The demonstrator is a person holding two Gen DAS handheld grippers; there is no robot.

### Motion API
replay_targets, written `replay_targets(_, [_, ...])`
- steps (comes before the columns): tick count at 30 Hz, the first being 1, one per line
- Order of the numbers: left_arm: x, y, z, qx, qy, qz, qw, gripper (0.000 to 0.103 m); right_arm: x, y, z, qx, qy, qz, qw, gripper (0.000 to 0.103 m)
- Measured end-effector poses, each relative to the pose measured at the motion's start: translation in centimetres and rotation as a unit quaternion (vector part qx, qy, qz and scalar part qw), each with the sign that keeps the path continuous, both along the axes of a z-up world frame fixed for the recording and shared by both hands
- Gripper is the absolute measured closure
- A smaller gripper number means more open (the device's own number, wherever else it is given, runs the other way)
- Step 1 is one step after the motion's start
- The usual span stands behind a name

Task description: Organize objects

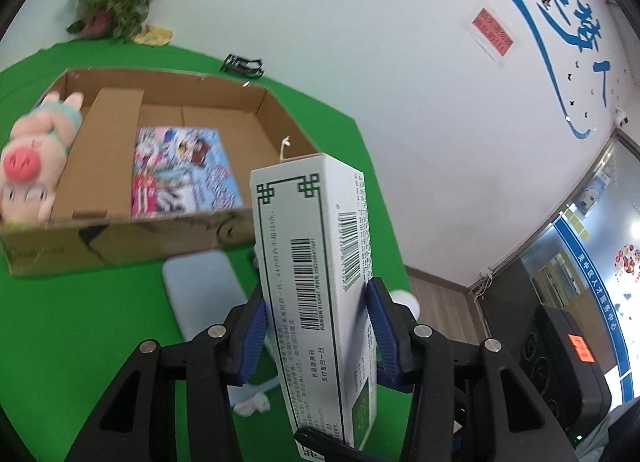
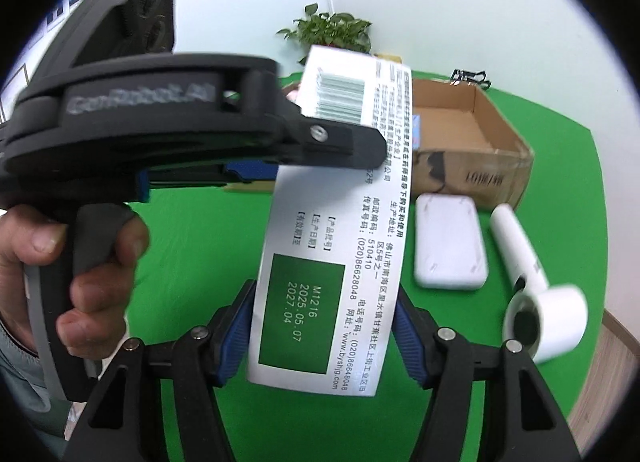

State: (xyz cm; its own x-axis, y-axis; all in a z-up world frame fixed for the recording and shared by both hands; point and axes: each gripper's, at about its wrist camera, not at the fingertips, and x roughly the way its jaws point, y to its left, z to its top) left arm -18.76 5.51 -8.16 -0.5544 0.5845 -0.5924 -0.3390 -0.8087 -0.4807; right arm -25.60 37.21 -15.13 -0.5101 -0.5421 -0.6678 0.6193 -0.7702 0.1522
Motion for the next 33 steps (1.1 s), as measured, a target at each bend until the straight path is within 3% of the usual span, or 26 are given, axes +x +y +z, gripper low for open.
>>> replay_targets(7, [-4.6,1.7,2.3,0.013,0.023,-0.001,0.9997,0.059,-4.2,1.0,2.2,0.011,0.028,0.008,1.000,0.041])
replay_targets(15, [-12.5,1.9,3.1,0.021,0.022,-0.004,0.9995,0.059,-10.6,0.1,3.7,0.021,0.036,0.012,0.999,0.041])
replay_targets(25, [-21.7,1.4,1.1,0.017,-0.012,0.007,0.9997,0.059,-17.5,-1.8,3.0,0.019,-0.013,0.020,1.000,0.041])
replay_targets(33, [-27.2,0.2,-0.3,0.051,-0.051,0.022,0.9972,0.059,-20.9,-2.0,4.2,-0.003,-0.070,0.036,0.997,0.041])
